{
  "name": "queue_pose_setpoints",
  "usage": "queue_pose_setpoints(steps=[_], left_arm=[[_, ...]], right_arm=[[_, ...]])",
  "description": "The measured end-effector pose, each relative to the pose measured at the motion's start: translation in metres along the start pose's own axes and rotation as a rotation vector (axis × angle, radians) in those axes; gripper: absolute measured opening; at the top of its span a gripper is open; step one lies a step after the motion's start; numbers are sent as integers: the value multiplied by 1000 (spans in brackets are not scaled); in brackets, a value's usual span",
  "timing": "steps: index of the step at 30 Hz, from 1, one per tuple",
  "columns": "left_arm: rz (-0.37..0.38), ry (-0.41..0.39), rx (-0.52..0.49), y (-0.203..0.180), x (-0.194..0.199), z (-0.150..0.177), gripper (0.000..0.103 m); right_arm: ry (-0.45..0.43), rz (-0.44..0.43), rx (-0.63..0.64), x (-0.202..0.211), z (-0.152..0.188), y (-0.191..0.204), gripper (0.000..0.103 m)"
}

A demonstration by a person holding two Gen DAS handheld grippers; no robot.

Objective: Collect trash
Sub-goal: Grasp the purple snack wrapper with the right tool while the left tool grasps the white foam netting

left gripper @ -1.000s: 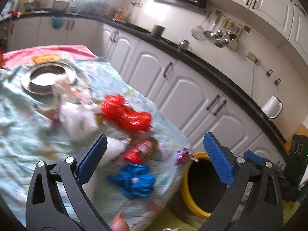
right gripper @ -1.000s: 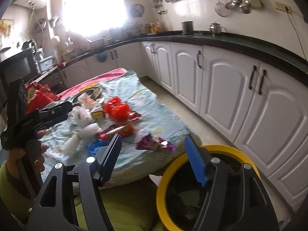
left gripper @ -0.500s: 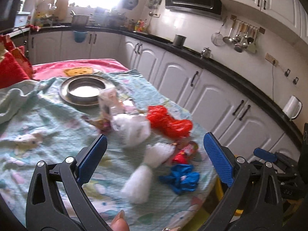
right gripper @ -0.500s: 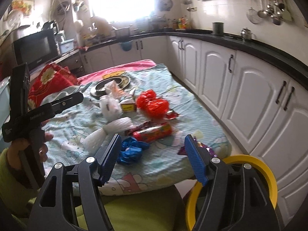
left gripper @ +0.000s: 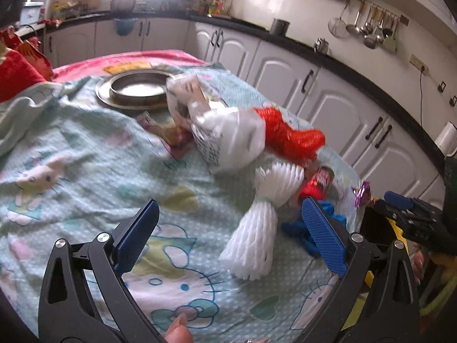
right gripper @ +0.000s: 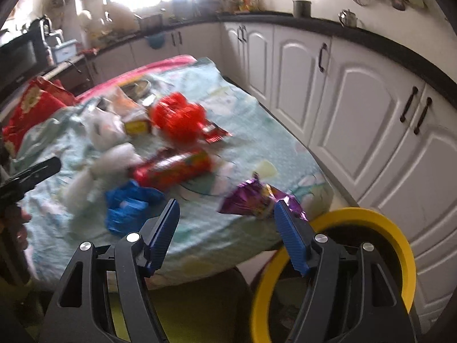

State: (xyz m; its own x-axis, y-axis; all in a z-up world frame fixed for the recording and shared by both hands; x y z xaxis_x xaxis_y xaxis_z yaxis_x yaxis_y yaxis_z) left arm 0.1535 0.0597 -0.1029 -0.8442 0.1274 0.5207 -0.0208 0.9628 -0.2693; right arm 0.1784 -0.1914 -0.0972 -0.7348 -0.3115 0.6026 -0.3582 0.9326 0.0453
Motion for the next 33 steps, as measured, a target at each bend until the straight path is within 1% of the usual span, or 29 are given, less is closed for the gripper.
queue_pose_setpoints(steps=[4, 7, 12, 14, 15, 16, 17, 20, 21, 23, 25, 26, 28, 33], left_arm=[[15, 47, -7, -3, -13, 12, 92], [24, 75, -3, -4, -21, 19, 91], [32, 112, 0, -4, -29, 29, 84], [28, 114, -2, -3, -31, 31, 82], [27, 113, -4, -3, -30, 30, 80], [27, 113, -5, -3, -30, 30, 79], [28, 112, -6, -3, -31, 30, 78], [23, 111, -15, -3, -30, 30, 70], [19, 109, -21, -4, -31, 30, 62], [23, 109, -24, -5, -32, 30, 53], [29, 109, -27, -7, -32, 30, 27], [33, 108, -24, -6, -32, 30, 23], [48, 106, -17, -6, -30, 30, 19], [55, 67, -12, -6, -20, 23, 17]], right_arm=[[31, 27, 25, -16, 6, -5, 66], [50, 48, 71, -30, 9, -5, 66], [72, 83, 134, -48, 14, -8, 68], [67, 84, 150, -52, 13, -7, 66], [64, 83, 154, -53, 12, -7, 62], [63, 79, 154, -54, 12, -8, 55], [70, 72, 151, -56, 12, -8, 55], [62, 69, 148, -58, 12, -7, 53], [58, 68, 147, -58, 12, -7, 53], [54, 60, 127, -57, 11, -8, 52], [49, 48, 91, -55, 10, -11, 51], [48, 40, 77, -54, 9, -12, 51], [41, 32, 59, -51, 7, -12, 51], [21, 6, 41, -41, 3, -7, 50]])
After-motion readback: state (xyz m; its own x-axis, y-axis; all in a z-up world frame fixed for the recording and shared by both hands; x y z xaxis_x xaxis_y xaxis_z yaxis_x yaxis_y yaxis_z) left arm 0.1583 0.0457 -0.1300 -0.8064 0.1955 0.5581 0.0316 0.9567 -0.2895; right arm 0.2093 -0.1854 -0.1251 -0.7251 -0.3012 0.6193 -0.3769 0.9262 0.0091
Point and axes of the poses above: each gripper's, at about its wrist camera, not at the fingertips, and x roughly against the way its jaws point, y to its left, z to its underside, the point moved 5 cm from there along -x, roughly the way its jaws point, and after that the axes turned 9 degrees about -y, right-handed, at the moved point
